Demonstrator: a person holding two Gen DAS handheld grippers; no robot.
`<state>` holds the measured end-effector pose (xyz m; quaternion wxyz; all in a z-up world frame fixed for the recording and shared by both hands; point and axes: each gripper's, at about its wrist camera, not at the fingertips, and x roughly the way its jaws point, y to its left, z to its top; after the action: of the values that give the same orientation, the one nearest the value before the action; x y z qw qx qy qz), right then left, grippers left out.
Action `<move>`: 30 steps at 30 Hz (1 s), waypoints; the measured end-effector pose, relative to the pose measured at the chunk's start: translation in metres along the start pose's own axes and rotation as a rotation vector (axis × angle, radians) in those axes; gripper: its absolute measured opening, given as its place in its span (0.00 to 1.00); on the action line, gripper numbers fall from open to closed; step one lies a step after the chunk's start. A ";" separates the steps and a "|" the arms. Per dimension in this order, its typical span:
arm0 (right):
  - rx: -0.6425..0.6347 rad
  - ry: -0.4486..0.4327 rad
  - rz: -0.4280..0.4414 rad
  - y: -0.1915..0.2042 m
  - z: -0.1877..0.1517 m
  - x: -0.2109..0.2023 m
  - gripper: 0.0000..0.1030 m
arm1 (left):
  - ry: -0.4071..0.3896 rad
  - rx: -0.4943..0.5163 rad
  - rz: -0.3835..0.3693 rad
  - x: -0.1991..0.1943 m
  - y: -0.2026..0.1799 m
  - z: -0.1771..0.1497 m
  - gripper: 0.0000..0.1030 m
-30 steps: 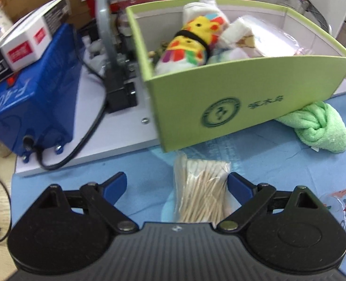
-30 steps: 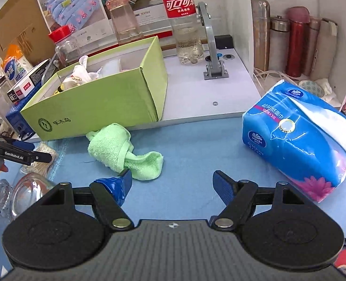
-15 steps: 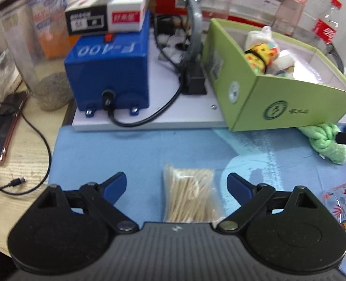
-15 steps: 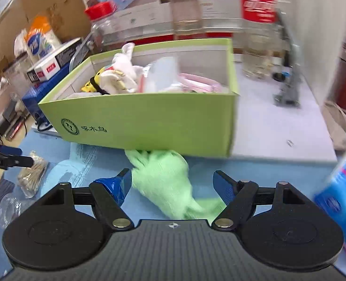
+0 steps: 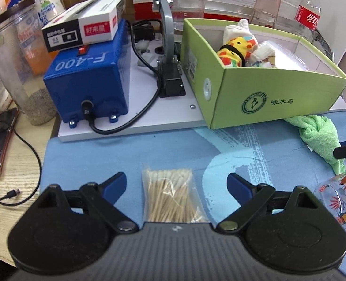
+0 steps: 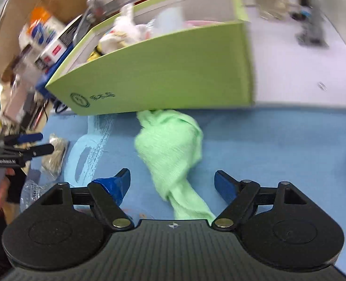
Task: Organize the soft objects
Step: 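Close left gripper on the cotton swab bag while right gripper grasps the green towel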
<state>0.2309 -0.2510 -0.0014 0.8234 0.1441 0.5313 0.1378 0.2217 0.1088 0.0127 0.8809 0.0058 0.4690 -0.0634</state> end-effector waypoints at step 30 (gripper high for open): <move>-0.379 -0.053 -0.245 0.047 0.019 0.050 0.74 | -0.001 0.025 0.016 0.022 0.013 -0.022 0.55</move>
<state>0.2649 -0.1907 -0.0179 0.8600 -0.0752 0.4877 0.1303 0.2169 0.1209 -0.0186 0.8816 0.0204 0.4675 -0.0620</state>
